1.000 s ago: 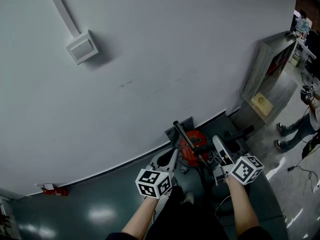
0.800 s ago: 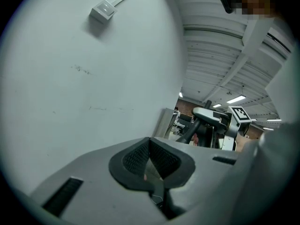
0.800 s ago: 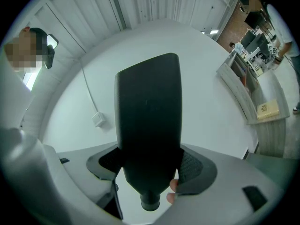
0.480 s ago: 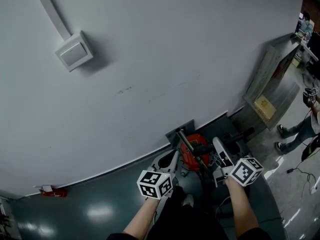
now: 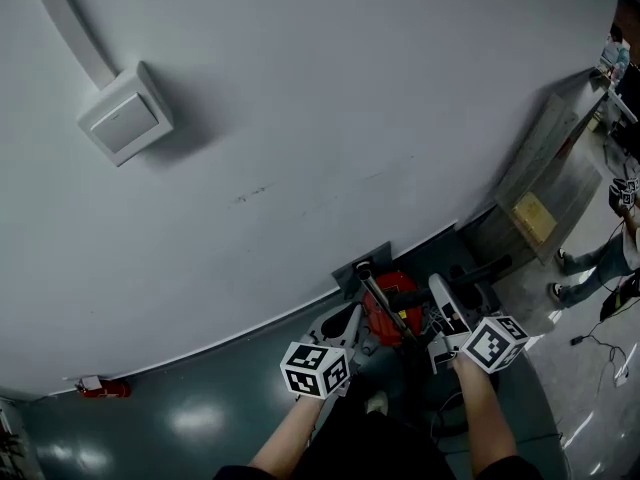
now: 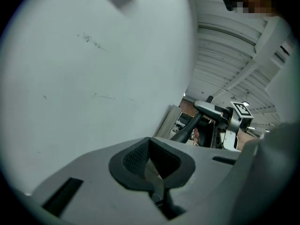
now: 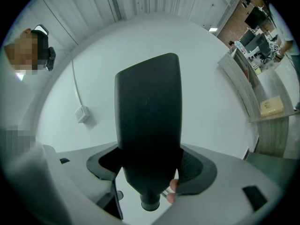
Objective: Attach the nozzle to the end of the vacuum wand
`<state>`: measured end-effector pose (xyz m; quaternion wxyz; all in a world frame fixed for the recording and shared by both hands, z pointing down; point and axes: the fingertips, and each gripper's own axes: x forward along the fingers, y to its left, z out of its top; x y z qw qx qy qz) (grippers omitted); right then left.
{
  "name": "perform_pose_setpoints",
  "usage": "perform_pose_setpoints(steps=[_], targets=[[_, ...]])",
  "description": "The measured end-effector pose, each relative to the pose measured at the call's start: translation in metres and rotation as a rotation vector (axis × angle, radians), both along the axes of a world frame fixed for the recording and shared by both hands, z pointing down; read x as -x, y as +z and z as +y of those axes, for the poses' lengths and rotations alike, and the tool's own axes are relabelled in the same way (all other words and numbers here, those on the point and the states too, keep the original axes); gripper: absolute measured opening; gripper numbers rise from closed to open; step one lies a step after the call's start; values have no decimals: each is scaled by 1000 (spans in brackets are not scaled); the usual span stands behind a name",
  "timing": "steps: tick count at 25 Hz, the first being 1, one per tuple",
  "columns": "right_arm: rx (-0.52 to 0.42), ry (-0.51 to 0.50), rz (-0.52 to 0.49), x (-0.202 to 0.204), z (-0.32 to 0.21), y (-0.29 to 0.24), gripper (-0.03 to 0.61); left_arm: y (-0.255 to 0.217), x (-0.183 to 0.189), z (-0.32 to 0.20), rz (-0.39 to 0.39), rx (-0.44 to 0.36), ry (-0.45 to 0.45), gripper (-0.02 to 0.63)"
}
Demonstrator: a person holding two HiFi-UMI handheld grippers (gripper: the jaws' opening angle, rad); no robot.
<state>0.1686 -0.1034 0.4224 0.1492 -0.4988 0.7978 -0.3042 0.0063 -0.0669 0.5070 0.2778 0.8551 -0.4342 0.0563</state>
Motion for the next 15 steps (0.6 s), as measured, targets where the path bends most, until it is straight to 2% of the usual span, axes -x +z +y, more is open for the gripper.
perform_pose_setpoints(steps=[10,15], targets=[[19,20,39,20,-35,6,331,31,7,-26,70,64,11,5],[15,3,53,27,-52,1,330,48,9,-30,93,97,-20,5]])
